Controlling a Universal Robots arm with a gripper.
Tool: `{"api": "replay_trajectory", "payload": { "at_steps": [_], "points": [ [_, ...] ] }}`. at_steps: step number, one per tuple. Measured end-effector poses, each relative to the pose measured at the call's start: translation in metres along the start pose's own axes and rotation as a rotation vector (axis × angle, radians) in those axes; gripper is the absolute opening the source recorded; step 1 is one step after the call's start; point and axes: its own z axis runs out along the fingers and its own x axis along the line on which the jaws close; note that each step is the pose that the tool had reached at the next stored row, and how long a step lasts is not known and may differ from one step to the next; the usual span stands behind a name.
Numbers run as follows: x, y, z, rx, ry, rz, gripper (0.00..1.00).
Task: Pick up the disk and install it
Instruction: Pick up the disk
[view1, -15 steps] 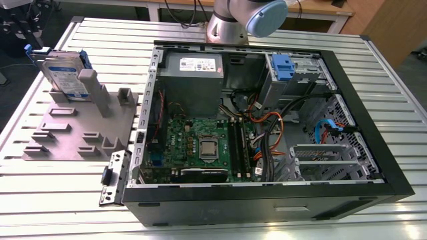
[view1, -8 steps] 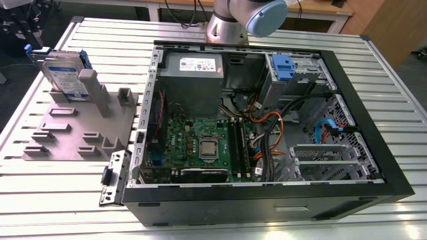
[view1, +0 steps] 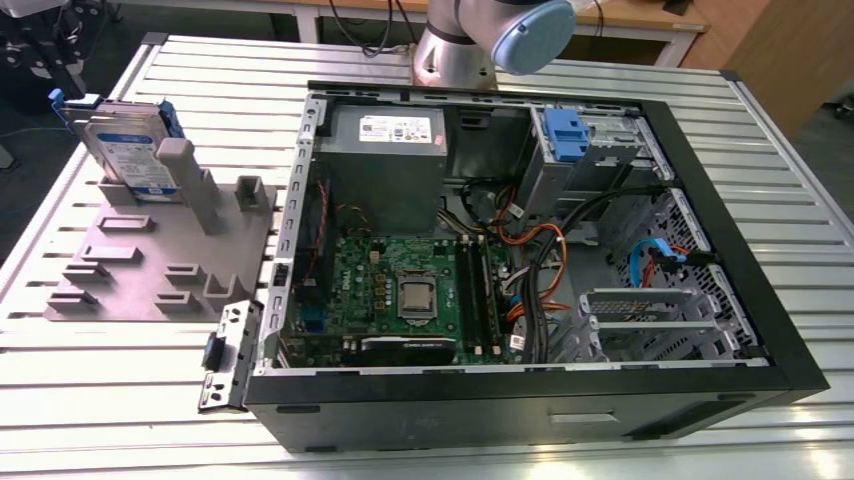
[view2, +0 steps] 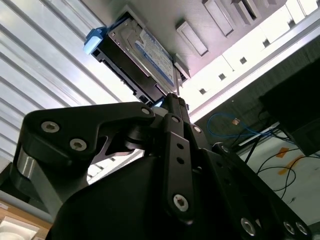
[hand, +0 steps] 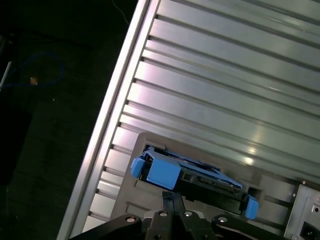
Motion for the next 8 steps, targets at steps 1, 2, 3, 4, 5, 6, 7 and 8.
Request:
{"api": "replay_trajectory", "payload": {
  "at_steps": [1,2,3,4,5,6,7,8],
  "points": [
    [0.0000,0.0000,0.0000,0.0000,0.0003,-0.007,0.11],
    [0.0000,0.0000,0.0000,0.0000,0.0005,-0.012,0.11],
    [0.0000,0.0000,0.0000,-0.0001,0.0005,-0.014,0.11],
    [0.0000,0.0000,0.0000,0.0000,0.0006,-0.014,0.11],
    [0.0000,0.0000,0.0000,0.0000,0.0007,-0.016,0.11],
    [0.0000,0.0000,0.0000,0.0000,0.0007,-0.017,0.11],
    [0.0000,0.0000,0.0000,0.0000,0.0008,-0.017,0.11],
    [0.0000,0.0000,0.0000,0.0000,0.0007,-0.018,0.11]
  ]
}}
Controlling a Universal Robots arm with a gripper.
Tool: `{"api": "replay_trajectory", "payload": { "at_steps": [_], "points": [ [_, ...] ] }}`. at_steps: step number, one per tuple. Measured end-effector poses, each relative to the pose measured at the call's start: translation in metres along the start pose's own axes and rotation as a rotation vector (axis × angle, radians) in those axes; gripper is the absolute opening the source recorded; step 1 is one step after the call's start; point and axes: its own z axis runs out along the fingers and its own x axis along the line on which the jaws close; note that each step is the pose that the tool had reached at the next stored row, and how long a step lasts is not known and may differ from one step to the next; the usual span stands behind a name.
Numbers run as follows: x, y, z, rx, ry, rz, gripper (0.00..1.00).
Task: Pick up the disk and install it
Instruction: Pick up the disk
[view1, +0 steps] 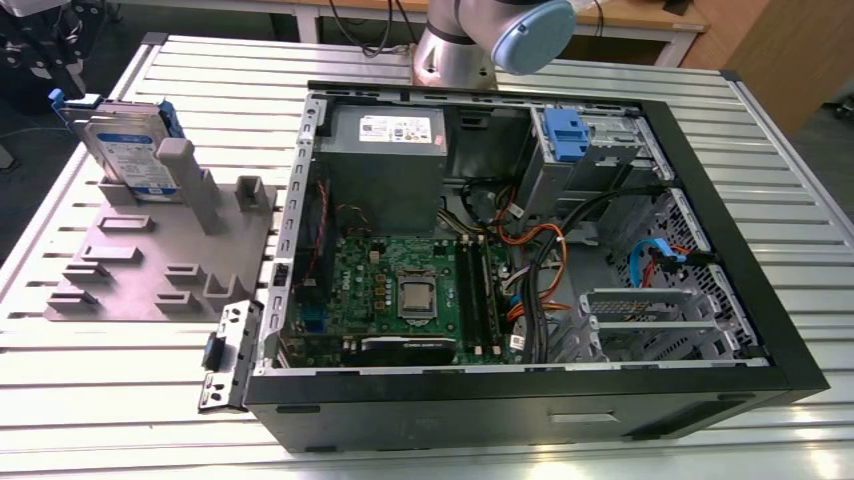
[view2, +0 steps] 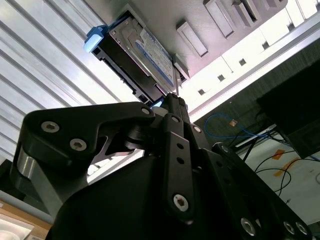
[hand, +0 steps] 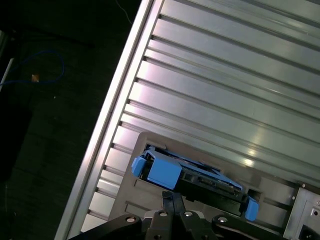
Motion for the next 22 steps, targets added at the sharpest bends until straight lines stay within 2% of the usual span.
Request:
{"api": "replay_trajectory", "payload": {
  "at_steps": [16,22],
  "points": [
    [0.0000,0.0000,0.0000,0.0000,0.0005,-0.010,0.11],
    [0.0000,0.0000,0.0000,0.0000,0.0013,-0.028,0.11]
  ]
}}
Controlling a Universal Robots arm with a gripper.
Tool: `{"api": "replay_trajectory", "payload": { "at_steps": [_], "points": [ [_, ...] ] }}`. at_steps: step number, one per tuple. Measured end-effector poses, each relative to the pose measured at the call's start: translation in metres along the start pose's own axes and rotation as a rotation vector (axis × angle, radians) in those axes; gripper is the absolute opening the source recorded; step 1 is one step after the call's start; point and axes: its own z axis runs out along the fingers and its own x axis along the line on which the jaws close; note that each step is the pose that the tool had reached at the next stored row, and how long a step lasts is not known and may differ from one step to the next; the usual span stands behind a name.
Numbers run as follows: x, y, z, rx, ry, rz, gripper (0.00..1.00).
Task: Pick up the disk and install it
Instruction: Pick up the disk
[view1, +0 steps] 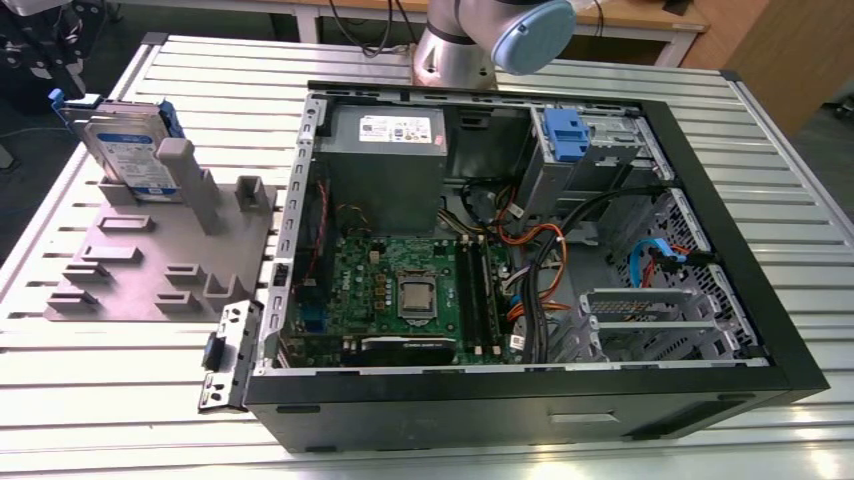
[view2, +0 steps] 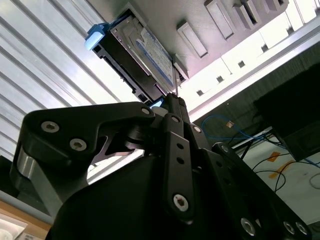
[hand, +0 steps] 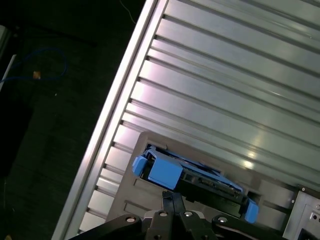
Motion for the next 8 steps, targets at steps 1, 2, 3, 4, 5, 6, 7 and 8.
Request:
{"api": "replay_trajectory", "payload": {
  "at_steps": [1,2,3,4,5,6,7,8],
  "points": [
    [0.0000,0.0000,0.0000,0.0000,0.0001,-0.003,0.11],
    [0.0000,0.0000,0.0000,-0.0001,0.0002,-0.006,0.11],
    [0.0000,0.0000,0.0000,0.0000,0.0004,-0.008,0.11],
    [0.0000,0.0000,0.0000,0.0000,0.0005,-0.011,0.11],
    [0.0000,0.0000,0.0000,0.0000,0.0005,-0.014,0.11],
    [0.0000,0.0000,0.0000,-0.0001,0.0007,-0.016,0.11],
    [0.0000,0.0000,0.0000,-0.0001,0.0008,-0.019,0.11],
    [0.0000,0.0000,0.0000,-0.0001,0.0010,-0.022,0.11]
  ]
}}
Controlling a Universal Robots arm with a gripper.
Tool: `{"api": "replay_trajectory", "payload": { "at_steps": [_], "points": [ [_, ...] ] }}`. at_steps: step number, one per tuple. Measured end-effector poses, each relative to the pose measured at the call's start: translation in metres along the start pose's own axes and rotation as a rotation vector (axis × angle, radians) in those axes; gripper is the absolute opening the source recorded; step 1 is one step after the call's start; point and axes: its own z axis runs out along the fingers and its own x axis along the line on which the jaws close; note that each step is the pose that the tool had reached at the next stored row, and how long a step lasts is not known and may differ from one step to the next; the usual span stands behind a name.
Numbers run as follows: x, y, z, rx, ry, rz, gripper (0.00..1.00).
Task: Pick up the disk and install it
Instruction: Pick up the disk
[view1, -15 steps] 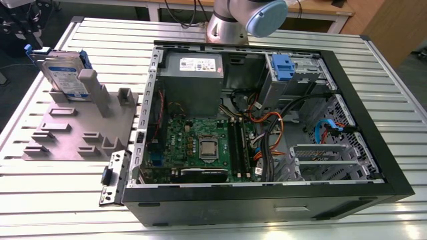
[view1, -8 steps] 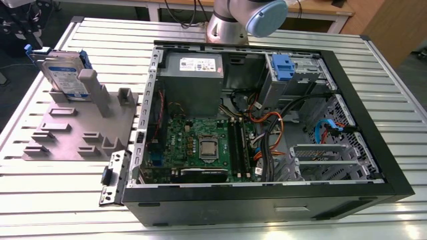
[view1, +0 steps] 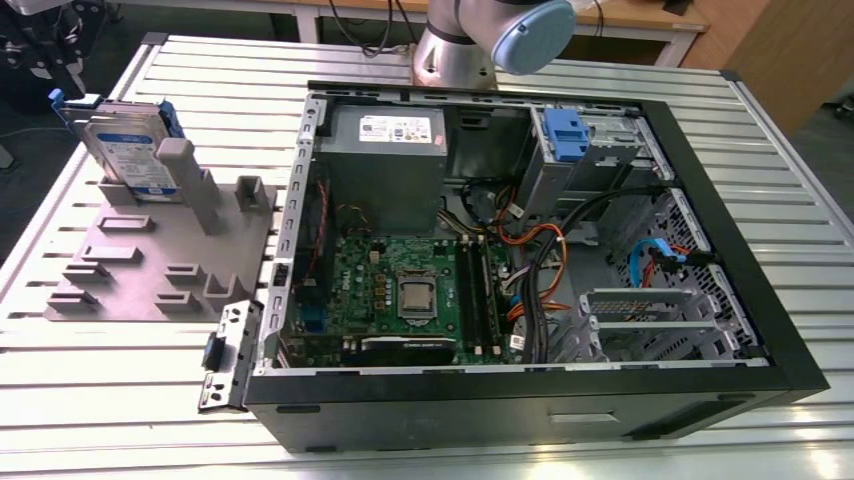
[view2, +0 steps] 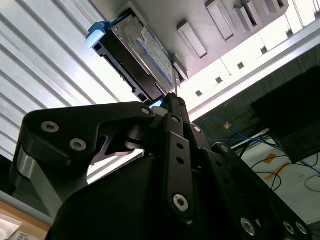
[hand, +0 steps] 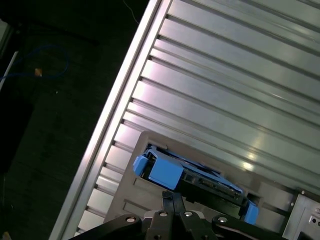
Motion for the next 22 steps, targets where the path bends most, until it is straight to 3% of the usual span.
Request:
{"api": "replay_trajectory", "payload": {
  "at_steps": [22],
  "points": [
    [0.0000,0.0000,0.0000,-0.0001,0.0018,-0.041,0.11]
  ]
}}
